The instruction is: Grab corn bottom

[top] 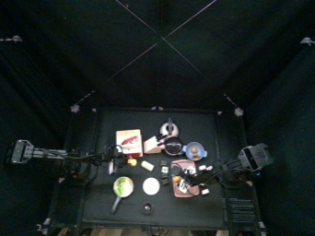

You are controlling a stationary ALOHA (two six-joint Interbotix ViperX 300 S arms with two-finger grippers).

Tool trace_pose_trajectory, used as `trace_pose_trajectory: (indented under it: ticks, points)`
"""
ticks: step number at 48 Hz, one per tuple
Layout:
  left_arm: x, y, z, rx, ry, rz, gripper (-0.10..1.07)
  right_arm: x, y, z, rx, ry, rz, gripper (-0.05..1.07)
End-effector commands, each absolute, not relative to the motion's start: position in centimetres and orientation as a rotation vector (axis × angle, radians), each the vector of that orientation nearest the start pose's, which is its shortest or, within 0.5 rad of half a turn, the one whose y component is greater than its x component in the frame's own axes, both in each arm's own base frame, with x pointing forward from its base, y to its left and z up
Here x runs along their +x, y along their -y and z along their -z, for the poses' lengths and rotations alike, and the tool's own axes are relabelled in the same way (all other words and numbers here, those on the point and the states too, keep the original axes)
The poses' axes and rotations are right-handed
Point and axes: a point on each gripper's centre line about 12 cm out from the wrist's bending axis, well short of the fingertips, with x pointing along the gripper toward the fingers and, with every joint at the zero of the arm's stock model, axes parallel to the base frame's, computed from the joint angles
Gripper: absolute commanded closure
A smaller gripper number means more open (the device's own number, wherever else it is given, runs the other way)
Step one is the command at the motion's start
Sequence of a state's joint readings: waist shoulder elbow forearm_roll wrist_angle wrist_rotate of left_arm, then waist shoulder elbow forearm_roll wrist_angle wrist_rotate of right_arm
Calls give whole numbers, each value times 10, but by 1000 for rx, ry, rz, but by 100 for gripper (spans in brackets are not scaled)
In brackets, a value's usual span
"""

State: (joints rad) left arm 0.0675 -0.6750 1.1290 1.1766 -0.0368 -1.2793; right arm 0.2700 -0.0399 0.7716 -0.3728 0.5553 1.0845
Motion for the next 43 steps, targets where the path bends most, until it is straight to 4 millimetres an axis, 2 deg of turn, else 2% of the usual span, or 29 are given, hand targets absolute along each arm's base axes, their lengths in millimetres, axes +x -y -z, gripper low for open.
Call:
trace_pose_trajectory:
  ticks: [1,7,14,20,32,43]
  points:
    - [238,-13,-222,-124,-423,-57,29,309,-64,-143,440,-1098,370,5]
    - [238,-12,-221,-126,-424,-55,29,310,-70,-153,522,-1077,356,5]
    - [238,-13,-221,-126,-426,-57,29,310,-79,-149,588,-1096,346,5]
    - [237,-13,-221,-124,-424,-57,29,319,-85,-148,610,-1047,293,5]
    - [238,-13,-221,-125,-424,-57,29,313,-80,-132,588,-1066,302,5]
    - [237,-13,-221,-124,-426,-58,29,307,-62,-128,578,-1096,370,5]
